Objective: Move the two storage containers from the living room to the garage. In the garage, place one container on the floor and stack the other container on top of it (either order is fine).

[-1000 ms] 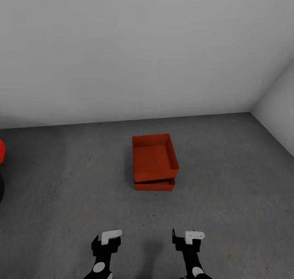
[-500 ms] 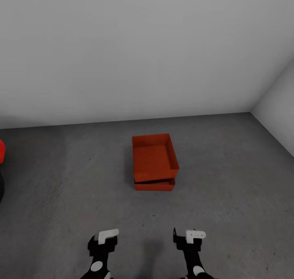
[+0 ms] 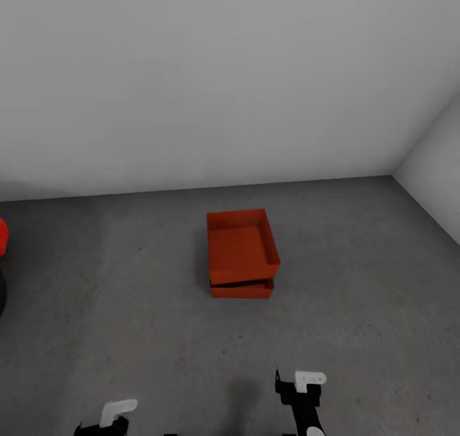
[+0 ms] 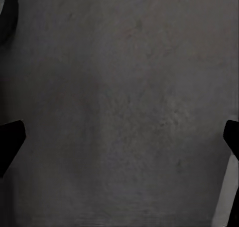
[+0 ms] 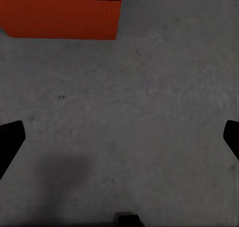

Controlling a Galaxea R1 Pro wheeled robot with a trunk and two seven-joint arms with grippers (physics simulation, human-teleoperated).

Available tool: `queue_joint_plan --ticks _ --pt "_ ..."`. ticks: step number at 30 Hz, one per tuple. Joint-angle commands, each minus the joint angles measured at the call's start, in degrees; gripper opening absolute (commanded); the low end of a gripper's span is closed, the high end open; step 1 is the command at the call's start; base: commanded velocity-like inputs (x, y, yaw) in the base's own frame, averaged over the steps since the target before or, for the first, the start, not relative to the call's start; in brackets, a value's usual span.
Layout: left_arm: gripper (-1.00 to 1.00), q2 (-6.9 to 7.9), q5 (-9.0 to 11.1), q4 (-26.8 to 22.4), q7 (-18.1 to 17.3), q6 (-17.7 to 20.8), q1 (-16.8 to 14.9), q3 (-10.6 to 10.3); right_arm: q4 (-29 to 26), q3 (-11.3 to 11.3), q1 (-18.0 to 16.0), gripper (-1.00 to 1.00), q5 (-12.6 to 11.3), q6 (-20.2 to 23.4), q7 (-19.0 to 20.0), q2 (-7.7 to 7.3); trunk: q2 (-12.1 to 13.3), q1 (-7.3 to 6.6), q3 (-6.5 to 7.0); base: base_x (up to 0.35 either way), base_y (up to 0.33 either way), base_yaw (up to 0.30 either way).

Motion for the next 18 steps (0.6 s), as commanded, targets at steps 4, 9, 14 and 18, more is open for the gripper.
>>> queue_joint_plan --ticks 4,9,14,18 --pt "1.00 1.75 4.5 4.6 -8.7 -0.1 -0.1 -0.6 0.8 0.6 0.0 1.00 -0.5 -0.2 -0.1 0.06 -0.1 0.03 -0.07 0.000 0.000 0.000" --pt "1.00 3.36 7.9 7.9 -19.8 0.1 0.0 -0.6 1.1 0.6 0.0 1.00 -0.5 -0.1 0.1 0.13 -0.1 0.03 -0.07 0.000 0.000 0.000" --pt "1.00 3.83 8.9 9.3 -24.1 0.3 0.0 -0.6 1.3 0.7 0.3 1.00 -0.4 0.0 0.2 0.22 -0.1 0.03 -0.07 0.000 0.000 0.000" --pt "1.00 3.93 9.1 9.6 -25.0 0.4 0.1 -0.6 2.9 0.7 0.3 1.00 -0.3 1.1 0.3 0.19 -0.1 0.03 -0.07 0.000 0.000 0.000"
